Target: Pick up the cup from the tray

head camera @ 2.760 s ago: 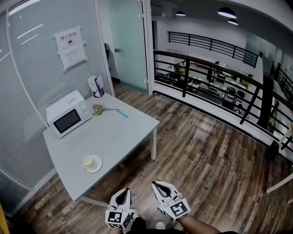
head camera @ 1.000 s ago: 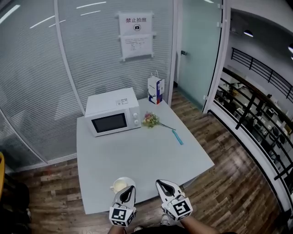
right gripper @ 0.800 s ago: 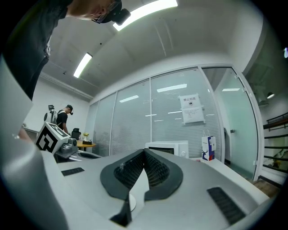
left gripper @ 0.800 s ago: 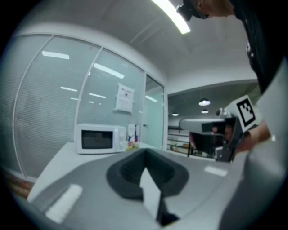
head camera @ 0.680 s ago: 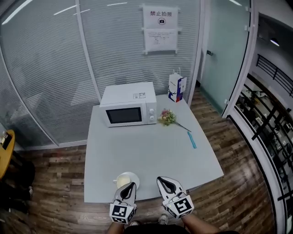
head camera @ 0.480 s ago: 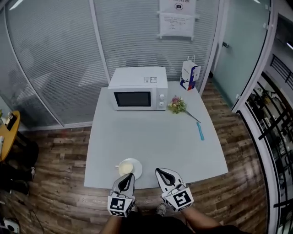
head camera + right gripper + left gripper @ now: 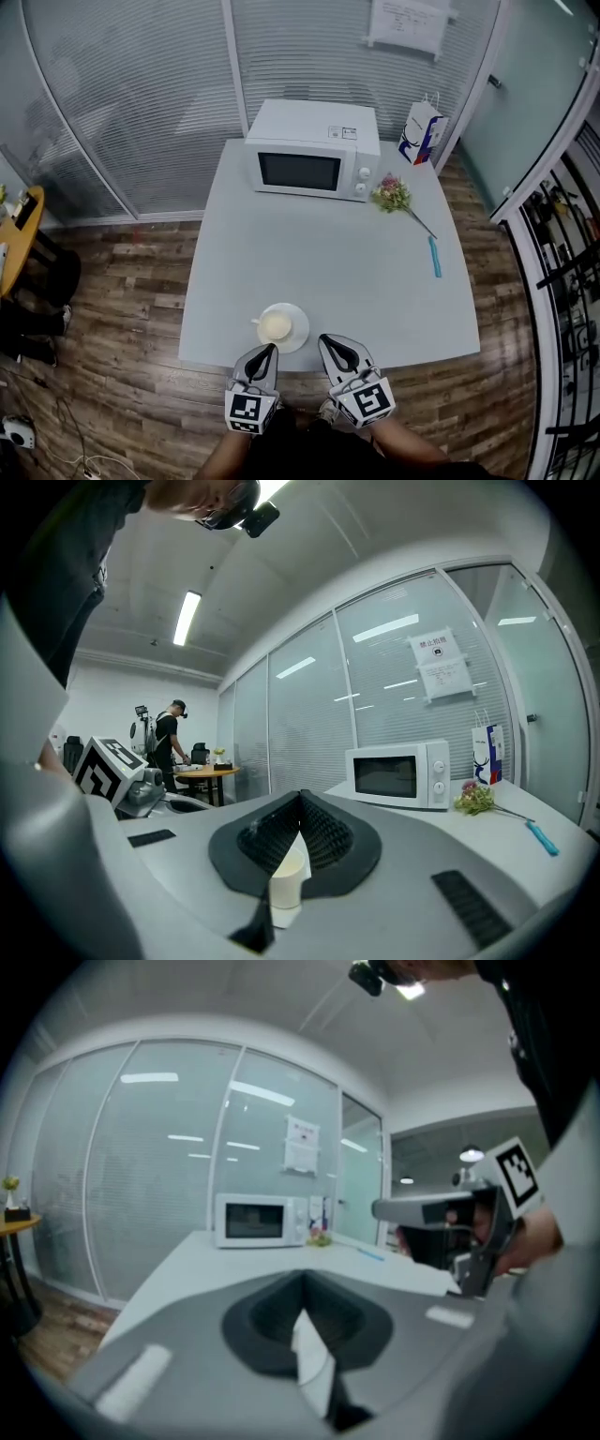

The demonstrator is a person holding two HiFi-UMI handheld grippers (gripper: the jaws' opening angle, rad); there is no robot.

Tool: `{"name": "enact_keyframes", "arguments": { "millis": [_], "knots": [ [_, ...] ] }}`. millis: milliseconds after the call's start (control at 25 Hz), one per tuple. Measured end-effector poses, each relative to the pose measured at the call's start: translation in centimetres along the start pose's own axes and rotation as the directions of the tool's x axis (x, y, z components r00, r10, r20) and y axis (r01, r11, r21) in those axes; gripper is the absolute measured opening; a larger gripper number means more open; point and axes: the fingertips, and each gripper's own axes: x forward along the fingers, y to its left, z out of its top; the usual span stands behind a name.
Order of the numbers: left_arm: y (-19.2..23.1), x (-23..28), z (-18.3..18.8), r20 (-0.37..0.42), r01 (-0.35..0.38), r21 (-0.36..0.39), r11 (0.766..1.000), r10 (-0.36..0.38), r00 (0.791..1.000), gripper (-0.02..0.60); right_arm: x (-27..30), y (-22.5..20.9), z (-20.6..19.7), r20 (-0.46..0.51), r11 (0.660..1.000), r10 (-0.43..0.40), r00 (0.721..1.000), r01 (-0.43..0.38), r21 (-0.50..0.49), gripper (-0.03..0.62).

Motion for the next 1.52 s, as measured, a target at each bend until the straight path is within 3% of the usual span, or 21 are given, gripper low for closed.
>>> {"name": "enact_keyframes", "arguments": {
  "millis": [200,320,440,560,640,920,1520],
  "knots": [
    [0.9,0.6,-1.8,-0.005,-0.015,0.002,1.000,0.015,1.000,0.016,0.8,0.5,-1.5,-0.037,1.000,-0.004,0.999,0.004,0.005,0.005],
    [1.6,1.2,-3.6,-0.051,-0.046,-0.006,0.999,0.045,0.998,0.212,1.0,0.8,-2.7,-0.064,1.000,-0.004,0.998,0.005,0.012,0.006],
    [2.0,1.9,-5.7,-0.108,-0.064,-0.020,0.998,0.062,0.992,0.301,1.1,1.0,-3.8,-0.090,1.000,-0.003,0.996,0.004,0.018,0.006],
    [1.5,3.1,-8.3,-0.183,-0.024,-0.036,0.999,0.017,0.983,0.394,1.3,1.2,-4.7,-0.114,1.000,0.001,0.994,0.002,0.024,0.005],
    [1.3,4.0,-9.9,-0.223,-0.004,-0.045,0.999,-0.006,0.975,0.423,1.4,1.2,-5.3,-0.123,1.000,0.003,0.992,0.000,0.024,0.005],
    [2.3,6.8,-11.9,-0.261,0.008,-0.031,0.999,-0.016,0.965,0.460,1.5,0.8,-7.0,-0.161,0.999,-0.003,0.987,0.009,0.033,0.005],
    [3.6,10.1,-12.2,-0.256,-0.010,0.007,1.000,0.012,0.967,0.446,2.2,-0.3,-9.4,-0.207,0.994,-0.027,0.978,0.048,0.096,0.006]
  ]
}}
